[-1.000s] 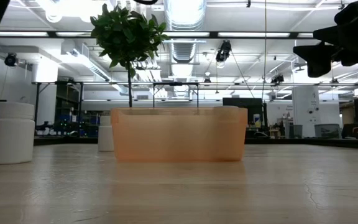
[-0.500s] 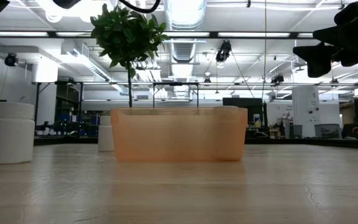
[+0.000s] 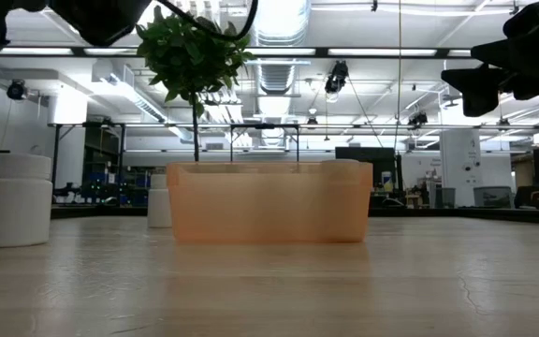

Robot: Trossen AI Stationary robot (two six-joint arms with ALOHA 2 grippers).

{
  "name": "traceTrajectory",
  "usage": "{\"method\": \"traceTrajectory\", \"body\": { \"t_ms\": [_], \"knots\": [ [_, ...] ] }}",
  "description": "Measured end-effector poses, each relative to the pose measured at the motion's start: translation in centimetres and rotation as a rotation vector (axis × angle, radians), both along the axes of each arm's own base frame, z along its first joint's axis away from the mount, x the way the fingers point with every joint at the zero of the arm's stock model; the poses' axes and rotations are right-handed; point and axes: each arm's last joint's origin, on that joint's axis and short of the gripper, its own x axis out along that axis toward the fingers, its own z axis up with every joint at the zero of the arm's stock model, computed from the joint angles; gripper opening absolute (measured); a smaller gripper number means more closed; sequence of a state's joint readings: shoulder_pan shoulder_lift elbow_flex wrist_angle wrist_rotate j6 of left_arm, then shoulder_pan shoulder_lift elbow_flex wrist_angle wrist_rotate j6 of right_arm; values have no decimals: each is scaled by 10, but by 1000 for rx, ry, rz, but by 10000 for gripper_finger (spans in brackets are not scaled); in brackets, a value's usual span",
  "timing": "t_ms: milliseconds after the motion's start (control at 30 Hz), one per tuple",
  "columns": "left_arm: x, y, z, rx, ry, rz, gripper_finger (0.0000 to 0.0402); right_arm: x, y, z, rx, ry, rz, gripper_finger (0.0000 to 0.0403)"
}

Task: Pick and place pill bottles into a basket
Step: Put the white pill bottle into the orange bin

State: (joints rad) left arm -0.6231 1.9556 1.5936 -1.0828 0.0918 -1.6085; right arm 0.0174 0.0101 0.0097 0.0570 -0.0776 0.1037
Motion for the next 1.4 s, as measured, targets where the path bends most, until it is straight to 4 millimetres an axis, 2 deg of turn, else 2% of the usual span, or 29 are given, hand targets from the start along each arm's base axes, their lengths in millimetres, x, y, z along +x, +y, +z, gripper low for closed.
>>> {"method": "traceTrajectory", "body": {
  "t_ms": [233, 567, 667, 800, 933, 1167, 1400],
  "knots": [
    [2, -2, -8, -15, 31, -5, 212, 0, 0, 0, 0, 0, 0, 253],
    [2, -2, -8, -18, 35, -3, 209, 0, 0, 0, 0, 0, 0, 249],
    [2, -3, -8, -21, 37, -3, 187, 0, 0, 0, 0, 0, 0, 252],
    [2, -3, -7, -24, 39, -3, 137, 0, 0, 0, 0, 0, 0, 254],
    [2, -3, -7, -29, 41, -6, 134, 0, 0, 0, 0, 0, 0, 249],
    [7, 1, 9, -26, 5, -9, 134, 0, 0, 0, 0, 0, -1, 249],
    [19, 22, 36, 25, -14, -4, 134, 0, 0, 0, 0, 0, 0, 254]
  ]
}}
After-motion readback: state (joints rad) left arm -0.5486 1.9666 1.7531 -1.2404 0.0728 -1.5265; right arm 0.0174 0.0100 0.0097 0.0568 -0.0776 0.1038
